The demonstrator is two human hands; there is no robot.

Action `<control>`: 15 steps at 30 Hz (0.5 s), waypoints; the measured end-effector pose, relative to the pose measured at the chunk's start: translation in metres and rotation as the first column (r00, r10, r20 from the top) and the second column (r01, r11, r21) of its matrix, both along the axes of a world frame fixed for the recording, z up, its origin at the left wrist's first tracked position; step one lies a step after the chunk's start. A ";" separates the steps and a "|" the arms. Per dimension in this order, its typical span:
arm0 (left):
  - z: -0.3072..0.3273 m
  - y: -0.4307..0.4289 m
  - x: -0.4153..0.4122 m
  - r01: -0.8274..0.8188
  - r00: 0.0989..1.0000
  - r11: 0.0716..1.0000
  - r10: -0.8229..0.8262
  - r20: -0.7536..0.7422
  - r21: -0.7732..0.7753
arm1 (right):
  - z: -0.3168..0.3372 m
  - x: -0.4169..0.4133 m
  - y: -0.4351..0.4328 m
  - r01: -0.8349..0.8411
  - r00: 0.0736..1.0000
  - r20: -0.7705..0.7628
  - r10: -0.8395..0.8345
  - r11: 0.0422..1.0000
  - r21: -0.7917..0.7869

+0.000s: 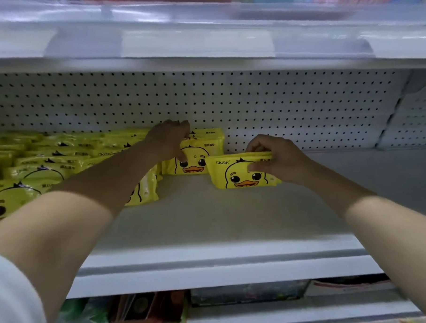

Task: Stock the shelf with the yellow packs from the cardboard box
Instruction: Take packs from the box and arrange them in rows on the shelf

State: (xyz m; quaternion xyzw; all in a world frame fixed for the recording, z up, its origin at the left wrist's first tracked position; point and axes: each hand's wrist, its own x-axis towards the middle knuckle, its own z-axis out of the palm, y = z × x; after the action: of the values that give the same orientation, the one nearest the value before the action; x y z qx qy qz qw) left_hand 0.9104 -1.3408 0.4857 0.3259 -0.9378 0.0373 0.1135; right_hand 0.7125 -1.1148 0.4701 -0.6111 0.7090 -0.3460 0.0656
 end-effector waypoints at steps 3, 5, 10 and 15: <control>-0.002 -0.005 0.003 0.051 0.999 0.998 -0.051 -0.011 -0.022 | -0.008 0.009 -0.017 -0.018 0.999 0.049 0.018 1.000 -0.001; -0.004 -0.009 0.007 0.093 0.994 0.996 -0.093 -0.053 -0.002 | -0.012 0.015 -0.029 -0.027 0.996 0.085 0.027 1.000 -0.007; -0.003 -0.016 0.028 0.185 0.915 0.979 -0.141 -0.379 0.084 | -0.019 0.036 -0.061 -0.067 0.984 0.162 0.069 0.998 -0.015; -0.004 -0.026 0.042 0.131 0.889 0.990 -0.097 -0.447 0.046 | -0.020 0.058 -0.091 -0.088 0.995 0.042 0.090 0.995 -0.034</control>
State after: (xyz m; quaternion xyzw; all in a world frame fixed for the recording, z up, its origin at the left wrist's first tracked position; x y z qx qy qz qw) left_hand 0.9528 -1.3670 0.4820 0.2744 -0.9054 -0.0800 0.3138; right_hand 0.7709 -1.2056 0.4498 -0.6354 0.6737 -0.3673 0.0864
